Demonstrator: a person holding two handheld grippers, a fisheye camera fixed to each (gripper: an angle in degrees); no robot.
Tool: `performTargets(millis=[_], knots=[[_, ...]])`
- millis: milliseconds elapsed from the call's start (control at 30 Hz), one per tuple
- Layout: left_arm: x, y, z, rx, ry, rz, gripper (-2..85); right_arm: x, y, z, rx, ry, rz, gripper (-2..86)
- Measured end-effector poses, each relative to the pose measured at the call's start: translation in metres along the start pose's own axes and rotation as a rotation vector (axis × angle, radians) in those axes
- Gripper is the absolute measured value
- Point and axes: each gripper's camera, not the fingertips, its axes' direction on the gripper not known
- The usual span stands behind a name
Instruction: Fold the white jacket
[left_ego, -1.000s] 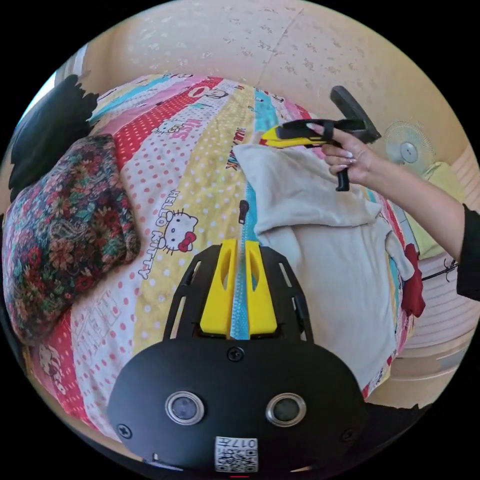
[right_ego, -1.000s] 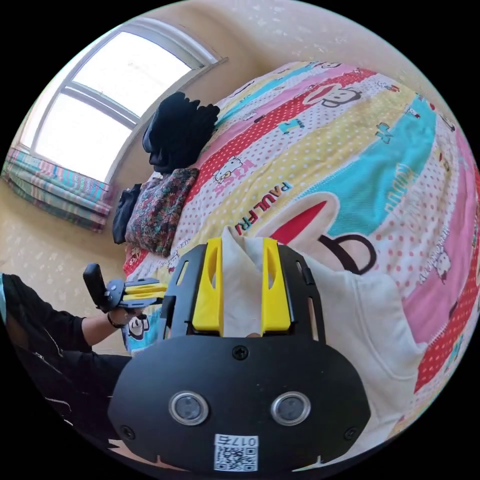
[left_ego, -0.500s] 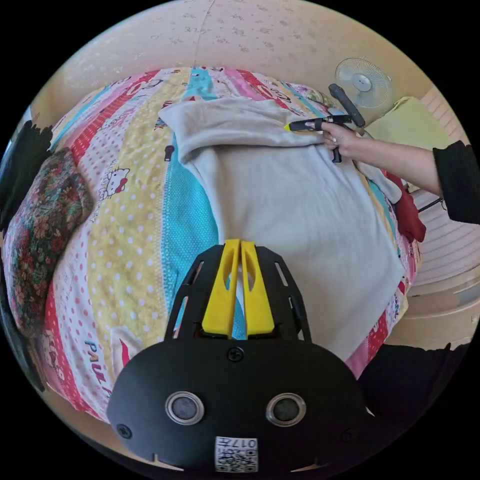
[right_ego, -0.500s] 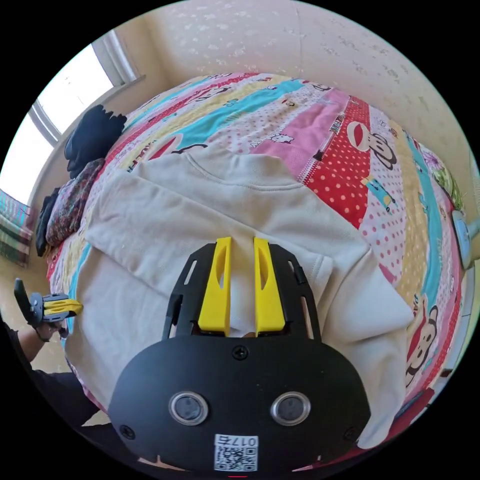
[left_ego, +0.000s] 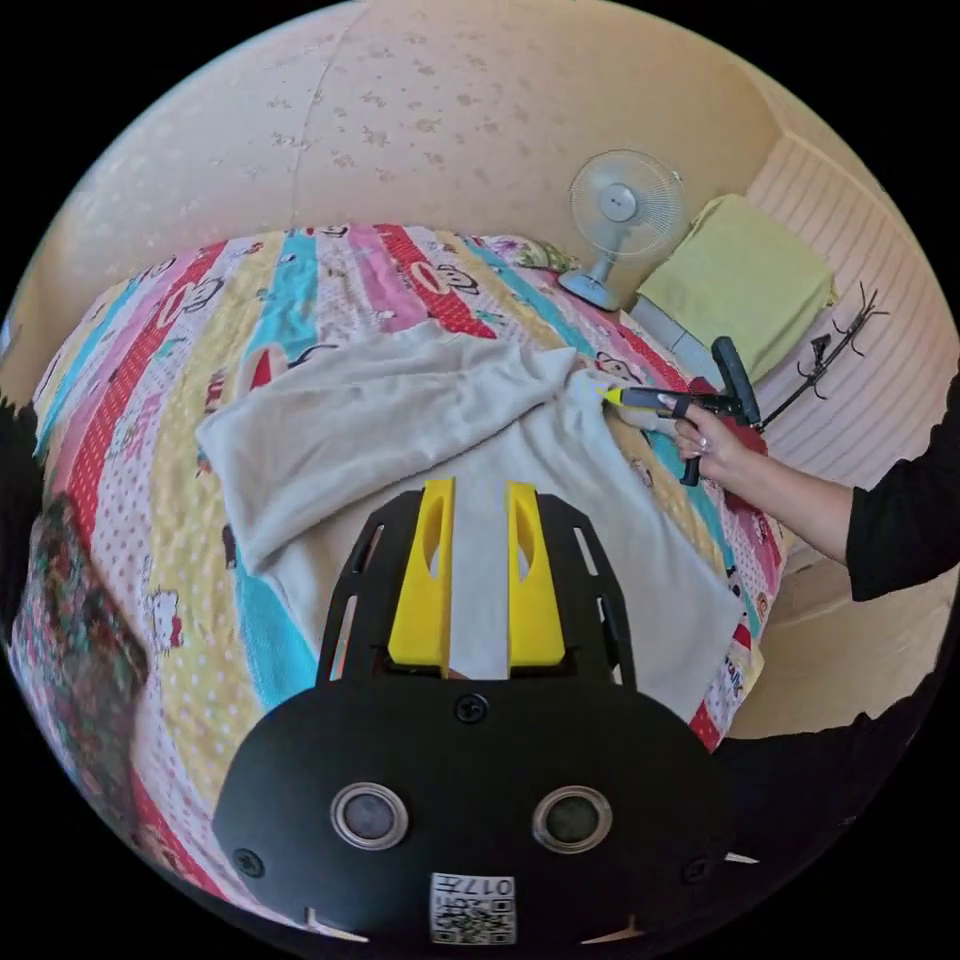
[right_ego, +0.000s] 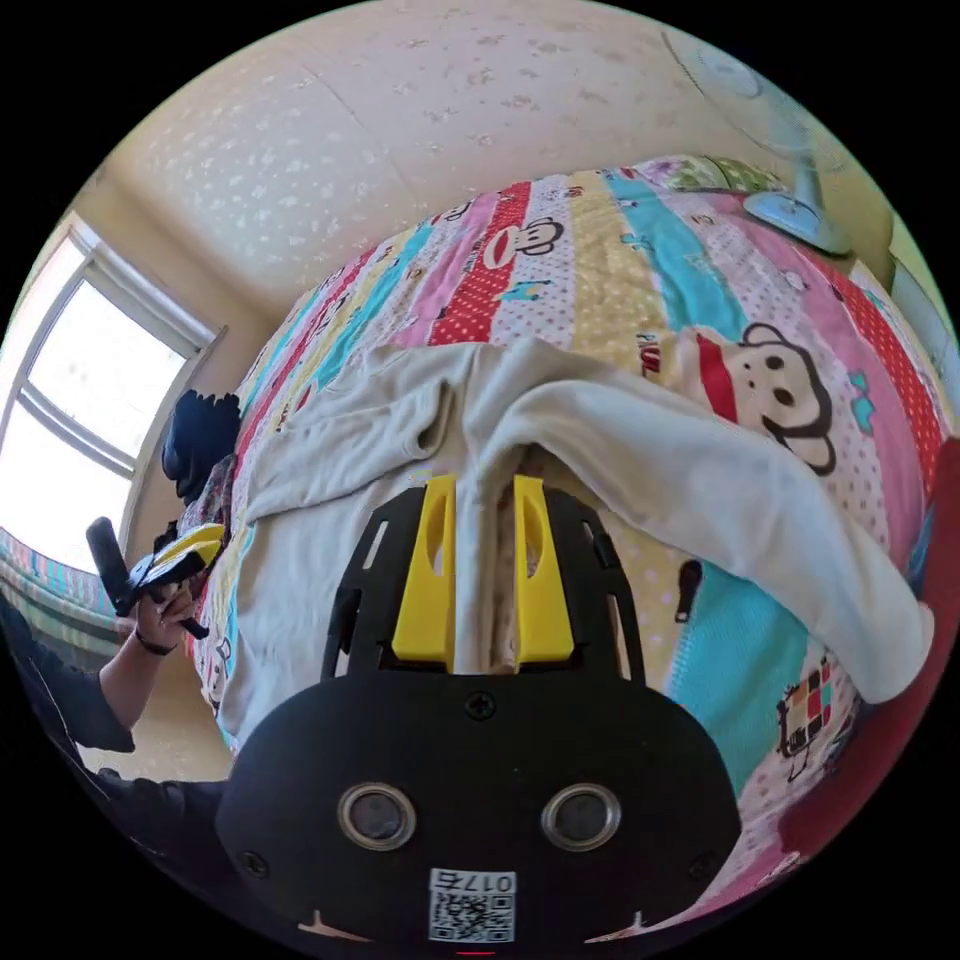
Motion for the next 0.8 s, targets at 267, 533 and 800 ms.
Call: performTargets(millis=[267, 533, 800], knots=[[0.097, -0.109, 0.131, -0.201, 0.082, 0.115, 7.6, 0.176, 0.139, -0.111, 0.28, 0.086, 0.625, 10.9], [0.145, -0.083, 0.182, -0.251, -0.098, 0.105, 8.3, 0.263, 0.238, -0.119, 0.517, -0.04, 0.85, 11.9], [0.141, -0.1, 0.182, -0.25, -0.024, 0.036, 8.1, 0.293, 0.236, -0.117, 0.668, -0.168, 0.92, 5.0]])
